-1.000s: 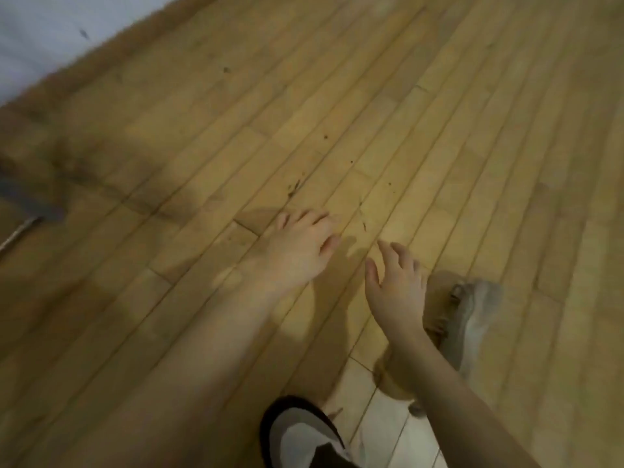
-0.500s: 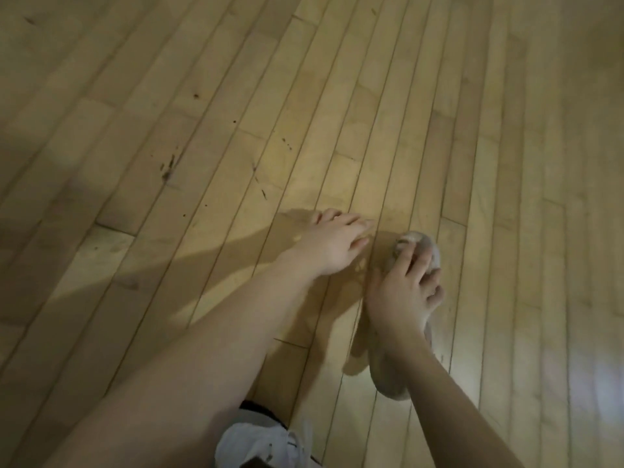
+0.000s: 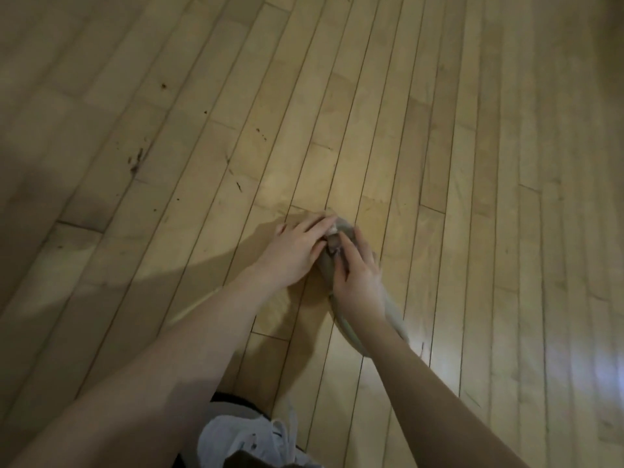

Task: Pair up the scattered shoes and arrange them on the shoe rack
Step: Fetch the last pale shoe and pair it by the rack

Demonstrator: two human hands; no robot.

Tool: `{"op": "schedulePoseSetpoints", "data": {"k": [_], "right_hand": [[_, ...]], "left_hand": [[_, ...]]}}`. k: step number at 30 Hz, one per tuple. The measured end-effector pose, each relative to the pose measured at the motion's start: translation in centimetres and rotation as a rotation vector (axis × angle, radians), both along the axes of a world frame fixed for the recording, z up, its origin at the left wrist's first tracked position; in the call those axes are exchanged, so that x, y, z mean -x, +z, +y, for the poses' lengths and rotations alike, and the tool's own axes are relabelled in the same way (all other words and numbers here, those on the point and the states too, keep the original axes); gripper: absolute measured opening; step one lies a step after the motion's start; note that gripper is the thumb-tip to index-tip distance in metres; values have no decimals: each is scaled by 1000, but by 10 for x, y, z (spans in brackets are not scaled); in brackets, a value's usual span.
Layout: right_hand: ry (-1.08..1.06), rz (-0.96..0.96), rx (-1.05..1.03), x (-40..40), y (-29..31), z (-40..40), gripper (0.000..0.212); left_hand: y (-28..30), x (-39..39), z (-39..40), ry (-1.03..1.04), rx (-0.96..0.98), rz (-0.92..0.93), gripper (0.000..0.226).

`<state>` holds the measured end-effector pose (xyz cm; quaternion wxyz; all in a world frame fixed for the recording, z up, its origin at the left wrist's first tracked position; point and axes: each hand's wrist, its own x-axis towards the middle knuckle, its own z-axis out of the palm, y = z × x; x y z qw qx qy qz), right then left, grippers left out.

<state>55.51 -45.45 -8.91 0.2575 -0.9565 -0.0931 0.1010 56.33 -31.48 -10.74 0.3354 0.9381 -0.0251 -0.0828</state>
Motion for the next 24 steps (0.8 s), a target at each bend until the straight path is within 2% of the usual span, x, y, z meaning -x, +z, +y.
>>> {"op": "schedulePoseSetpoints", "data": {"k": [2, 6, 11, 16, 18, 20, 22, 24], "right_hand": [[74, 17, -33, 0, 1, 11, 41], [296, 44, -98, 2, 6, 33, 47], [525, 69, -254, 16, 18, 81, 51], [770, 145, -276, 36, 30, 143, 61], [887, 158, -180, 43, 28, 161, 65], [939, 87, -24, 46, 20, 168, 68], [896, 18, 100, 46, 12, 163, 76], [879, -5, 214, 44, 6, 150, 87]], "left_hand": [[1, 8, 14, 65, 84, -8, 49], [0, 42, 44, 362, 349, -10, 45], [19, 91, 90, 564, 354, -206, 43], [27, 142, 146, 720, 274, -229, 43], [25, 160, 159, 777, 276, -128, 44], [21, 174, 165, 792, 157, 24, 48], [18, 182, 169, 683, -33, 122, 59], [22, 179, 173, 468, -137, 154, 75]]}}
